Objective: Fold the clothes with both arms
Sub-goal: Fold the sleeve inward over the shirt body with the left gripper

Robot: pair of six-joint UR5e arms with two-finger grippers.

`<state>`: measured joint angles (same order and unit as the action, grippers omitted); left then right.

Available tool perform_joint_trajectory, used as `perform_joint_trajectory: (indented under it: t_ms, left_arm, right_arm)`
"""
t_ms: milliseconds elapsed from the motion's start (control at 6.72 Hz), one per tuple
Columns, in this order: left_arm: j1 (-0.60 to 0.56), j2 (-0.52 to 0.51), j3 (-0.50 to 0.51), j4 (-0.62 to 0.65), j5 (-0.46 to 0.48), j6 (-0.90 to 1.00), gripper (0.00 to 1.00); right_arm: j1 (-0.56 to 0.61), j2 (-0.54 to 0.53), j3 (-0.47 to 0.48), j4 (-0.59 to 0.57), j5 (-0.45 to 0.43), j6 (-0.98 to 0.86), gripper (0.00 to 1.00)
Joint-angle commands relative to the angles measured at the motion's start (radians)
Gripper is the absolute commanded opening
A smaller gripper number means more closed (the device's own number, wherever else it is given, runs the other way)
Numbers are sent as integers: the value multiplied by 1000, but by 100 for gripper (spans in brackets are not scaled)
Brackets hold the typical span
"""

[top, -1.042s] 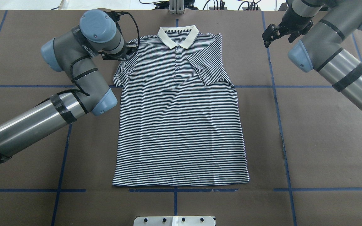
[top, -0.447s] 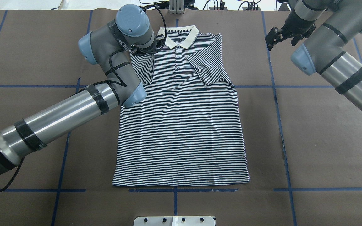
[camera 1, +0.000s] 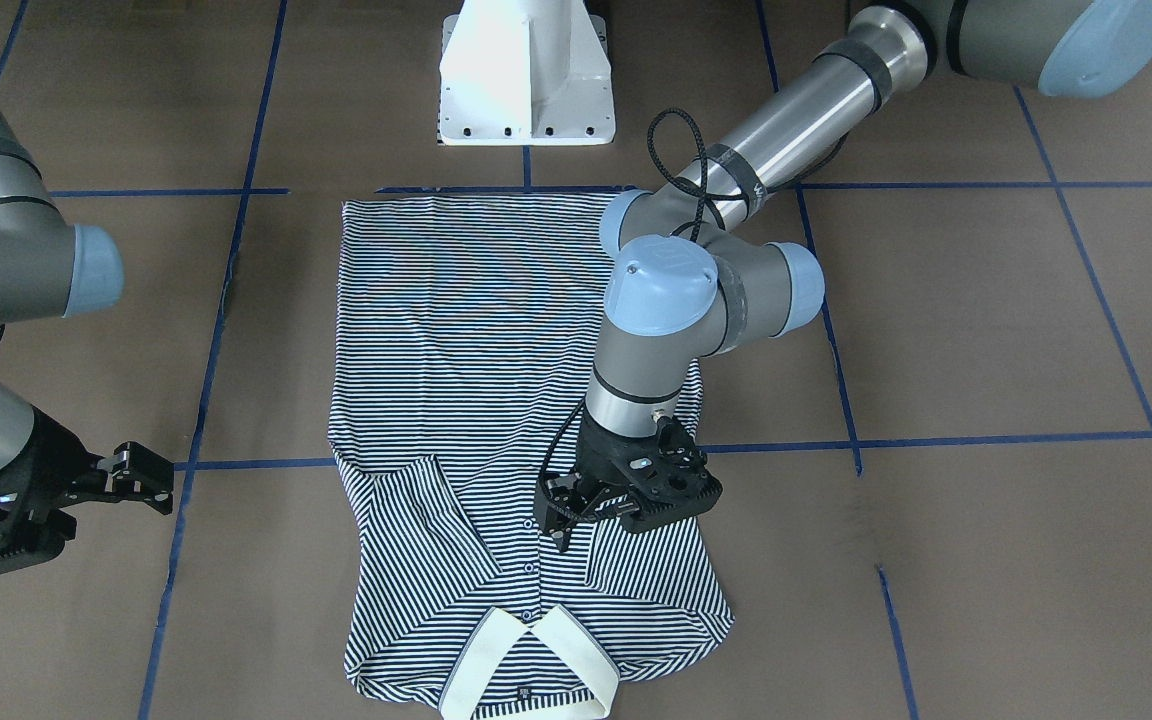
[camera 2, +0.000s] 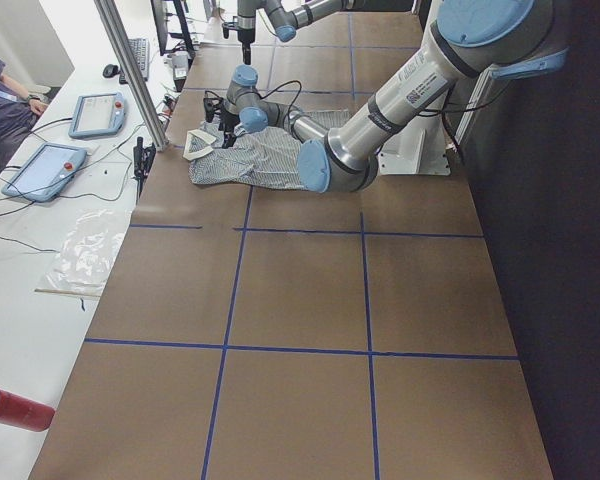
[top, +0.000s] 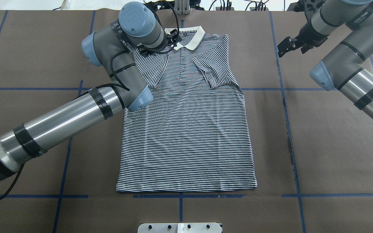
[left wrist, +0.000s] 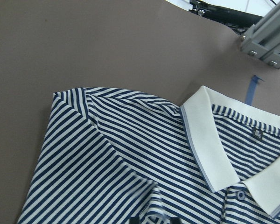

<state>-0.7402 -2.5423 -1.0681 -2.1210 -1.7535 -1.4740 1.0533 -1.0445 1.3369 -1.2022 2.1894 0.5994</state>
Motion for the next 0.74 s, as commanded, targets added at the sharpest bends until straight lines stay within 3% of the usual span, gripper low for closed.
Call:
perform_joint_trajectory:
  t_ms: [0, 298, 447, 596]
  left_arm:
    - [-1, 191, -286, 103, -97, 39, 100]
    - [-2, 337, -560, 234, -101, 93, 100]
    - [-2, 384, -648, 237, -101, 92, 100]
    - [1, 401, -720, 275, -100, 90, 100]
  right_arm:
    - [-56, -31, 92, 4, -26, 207, 100]
    - [-190, -153, 318, -80, -61, 522, 100]
    - [-363, -316, 529, -86, -258, 625, 100]
    - [-507, -372, 624, -88, -367, 664, 100]
